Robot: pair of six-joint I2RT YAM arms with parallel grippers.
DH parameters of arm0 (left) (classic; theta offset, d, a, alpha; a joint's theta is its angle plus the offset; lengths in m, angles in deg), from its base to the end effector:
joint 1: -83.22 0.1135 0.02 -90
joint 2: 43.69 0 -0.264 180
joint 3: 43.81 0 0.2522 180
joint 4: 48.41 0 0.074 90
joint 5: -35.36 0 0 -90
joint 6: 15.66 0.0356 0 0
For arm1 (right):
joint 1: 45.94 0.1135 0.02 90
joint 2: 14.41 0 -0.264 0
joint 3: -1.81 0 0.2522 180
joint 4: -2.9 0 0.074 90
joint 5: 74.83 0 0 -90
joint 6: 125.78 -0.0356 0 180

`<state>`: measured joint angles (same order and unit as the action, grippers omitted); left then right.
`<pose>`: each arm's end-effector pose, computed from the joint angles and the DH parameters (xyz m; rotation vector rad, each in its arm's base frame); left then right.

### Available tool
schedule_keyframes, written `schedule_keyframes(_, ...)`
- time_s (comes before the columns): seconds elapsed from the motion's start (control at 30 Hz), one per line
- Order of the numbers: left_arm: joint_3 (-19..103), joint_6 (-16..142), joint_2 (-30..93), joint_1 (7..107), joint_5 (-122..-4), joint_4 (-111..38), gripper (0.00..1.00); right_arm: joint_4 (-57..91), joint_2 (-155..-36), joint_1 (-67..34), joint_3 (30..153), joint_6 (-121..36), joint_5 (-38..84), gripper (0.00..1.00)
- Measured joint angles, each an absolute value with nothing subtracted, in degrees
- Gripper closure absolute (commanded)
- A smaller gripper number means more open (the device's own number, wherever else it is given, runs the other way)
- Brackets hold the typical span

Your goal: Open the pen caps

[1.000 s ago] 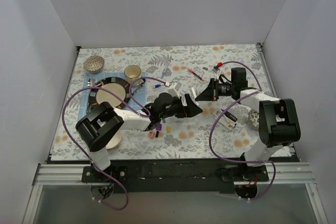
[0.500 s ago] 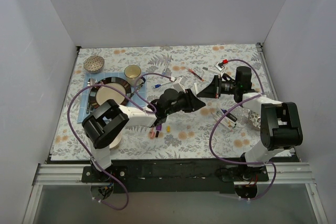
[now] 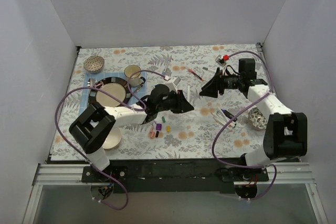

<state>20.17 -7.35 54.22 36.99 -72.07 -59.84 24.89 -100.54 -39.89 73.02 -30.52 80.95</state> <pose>0.2450 -0.2712 0.1929 -0.4948 2.3518 -1.5962 0.3115 0.0657 0.2588 -0.8088 1.8549 1.2518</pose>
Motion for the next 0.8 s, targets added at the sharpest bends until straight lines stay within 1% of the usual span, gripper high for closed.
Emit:
schedule_keyframes(0.07,20.19,-5.21,51.66,39.00,-75.26,-54.20,1.00,30.37,-97.11,-39.85,74.02,-20.60,79.46,0.32)
schedule_keyframes(0.1,20.28,-3.92,50.22,39.96,-76.86,-51.19,1.00,33.32,-94.84,-39.59,73.98,-14.09,78.91,0.28)
schedule_keyframes(0.2,21.48,0.12,46.86,40.77,-82.82,-41.61,1.00,41.63,-87.23,-37.82,71.18,9.17,78.24,0.19)
schedule_keyframes(0.27,22.51,2.70,45.48,40.42,-87.17,-35.49,1.00,45.61,-80.87,-35.57,65.54,24.80,77.86,0.19)
schedule_keyframes(0.37,23.52,5.94,44.98,40.02,-92.90,-28.56,1.00,48.34,-73.83,-30.93,57.89,38.90,75.39,0.20)
schedule_keyframes(0.43,23.58,7.58,45.02,39.91,-96.11,-24.59,1.00,50.00,-72.39,-27.90,56.36,44.54,74.02,0.22)
schedule_keyframes(0.57,23.65,9.11,45.46,39.91,-99.76,-20.32,1.00,50.46,-72.37,-24.70,56.38,51.49,72.66,0.23)
schedule_keyframes(0.8,26.97,10.15,50.94,38.25,-102.76,-17.31,1.00,49.94,-72.54,-19.37,56.25,55.14,69.01,0.25)
